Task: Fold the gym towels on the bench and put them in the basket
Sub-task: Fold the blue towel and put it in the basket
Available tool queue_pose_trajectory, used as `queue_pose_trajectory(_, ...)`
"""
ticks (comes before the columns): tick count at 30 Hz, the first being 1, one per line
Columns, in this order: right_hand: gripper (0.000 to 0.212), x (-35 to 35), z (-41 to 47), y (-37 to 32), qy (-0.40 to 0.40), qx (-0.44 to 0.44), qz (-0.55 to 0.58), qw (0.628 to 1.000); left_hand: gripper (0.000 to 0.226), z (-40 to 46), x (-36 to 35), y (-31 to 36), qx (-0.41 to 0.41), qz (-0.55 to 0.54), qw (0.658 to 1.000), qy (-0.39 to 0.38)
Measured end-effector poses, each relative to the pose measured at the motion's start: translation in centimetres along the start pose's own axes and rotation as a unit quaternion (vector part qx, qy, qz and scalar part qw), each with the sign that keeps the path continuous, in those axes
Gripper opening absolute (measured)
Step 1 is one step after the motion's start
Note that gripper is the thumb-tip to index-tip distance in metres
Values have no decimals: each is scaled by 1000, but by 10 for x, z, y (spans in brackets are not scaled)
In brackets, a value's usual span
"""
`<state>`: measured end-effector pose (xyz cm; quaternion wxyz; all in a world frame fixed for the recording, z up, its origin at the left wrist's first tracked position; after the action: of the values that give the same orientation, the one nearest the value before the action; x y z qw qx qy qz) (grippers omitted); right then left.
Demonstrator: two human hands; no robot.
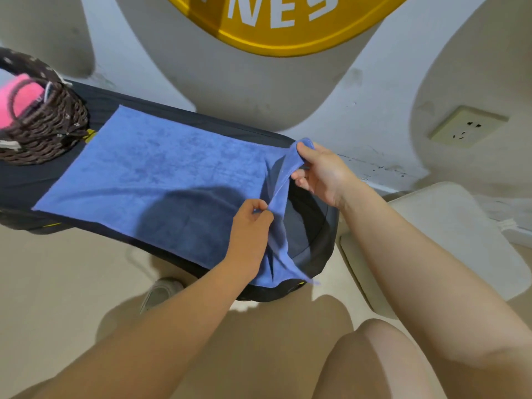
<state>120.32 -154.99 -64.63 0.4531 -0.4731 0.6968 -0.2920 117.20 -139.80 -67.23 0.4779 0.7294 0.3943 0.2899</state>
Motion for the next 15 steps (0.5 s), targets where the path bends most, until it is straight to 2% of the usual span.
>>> queue_pose_trajectory(4, 28, -28, 21, -11, 8, 22, 10, 1000, 13, -14, 29, -3, 42, 0, 999, -25)
queue_pose_trajectory(8, 38, -63, 43, -16, 40, 54, -151, 986, 20, -33, 79, -16, 61, 23, 997, -48)
queue_pose_trajectory(12, 30, -104, 68, -16, 68, 74, -282, 954, 22, -59, 120, -39, 138, 116, 959, -218)
queue_pose_trajectory(13, 26, -116, 73, -16, 69, 74, -323, 941, 31, -62, 133, -44, 148, 131, 953, -228)
queue_pose_trajectory(15, 25, -136, 85, -19, 77, 82, -388, 915, 40, -61, 166, -45, 147, 117, 966, -176)
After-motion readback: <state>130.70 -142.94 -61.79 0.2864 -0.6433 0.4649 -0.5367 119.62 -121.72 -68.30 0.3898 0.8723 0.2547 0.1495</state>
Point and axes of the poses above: each hand's wrist, its own z-axis towards the middle knuckle, its own x-axis out of the back of the hand, y = z × x, the point moved 7 cm from there along z, towards the middle knuckle, and after that the axes turned 15 degrees about -y, right-handed, at the moved point
